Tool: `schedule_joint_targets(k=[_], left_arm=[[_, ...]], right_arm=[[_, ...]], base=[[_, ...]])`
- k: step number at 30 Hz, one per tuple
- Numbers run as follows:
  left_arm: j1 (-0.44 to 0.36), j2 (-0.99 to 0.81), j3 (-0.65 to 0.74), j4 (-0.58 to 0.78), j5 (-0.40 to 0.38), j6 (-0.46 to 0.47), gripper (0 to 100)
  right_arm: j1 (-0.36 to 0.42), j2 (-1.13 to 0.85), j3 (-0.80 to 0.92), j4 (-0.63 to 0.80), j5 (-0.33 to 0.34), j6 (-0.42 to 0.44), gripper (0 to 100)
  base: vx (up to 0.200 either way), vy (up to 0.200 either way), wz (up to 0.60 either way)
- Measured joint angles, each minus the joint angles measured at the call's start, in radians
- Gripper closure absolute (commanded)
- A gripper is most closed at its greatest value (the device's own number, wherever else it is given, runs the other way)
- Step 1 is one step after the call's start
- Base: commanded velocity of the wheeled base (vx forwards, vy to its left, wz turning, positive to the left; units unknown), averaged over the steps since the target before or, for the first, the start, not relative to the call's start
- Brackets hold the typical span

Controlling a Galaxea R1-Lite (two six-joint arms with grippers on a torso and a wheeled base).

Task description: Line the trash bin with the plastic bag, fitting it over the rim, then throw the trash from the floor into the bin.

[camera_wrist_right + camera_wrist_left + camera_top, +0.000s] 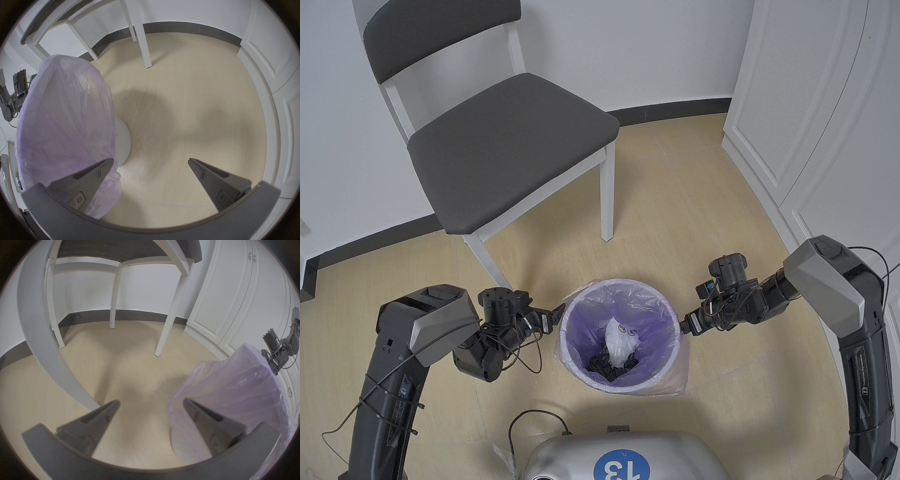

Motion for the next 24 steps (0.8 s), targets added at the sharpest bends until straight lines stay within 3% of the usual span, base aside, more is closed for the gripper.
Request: schedule_joint_targets(k=[4,12,20,24], left_arm=[[0.019,0.000,0.009,-0.006,0.003,0.078,0],[0.045,-0.034,0.078,-0.086,0.026,0.087,0],[0.035,-0.151,0.244,-0.145,0.055,0.109,0],[0.016,-0.227,0.343,-0.190,0.076,0.116,0]], right_arm=[[0.000,-0.017,0.014,-0.001,-0.013,0.002,0],[-0.019,-0.097,0.105,-0.031,-0.032,0.010,0],[-0.030,-0.211,0.302,-0.194,-0.061,0.050,0],[-0.033,-0.275,0.399,-0.296,-0.107,0.087,0]], base=[[0.000,0.000,0.00],[0.000,0.000,0.00],[0.000,0.000,0.00],[0.000,0.000,0.00]])
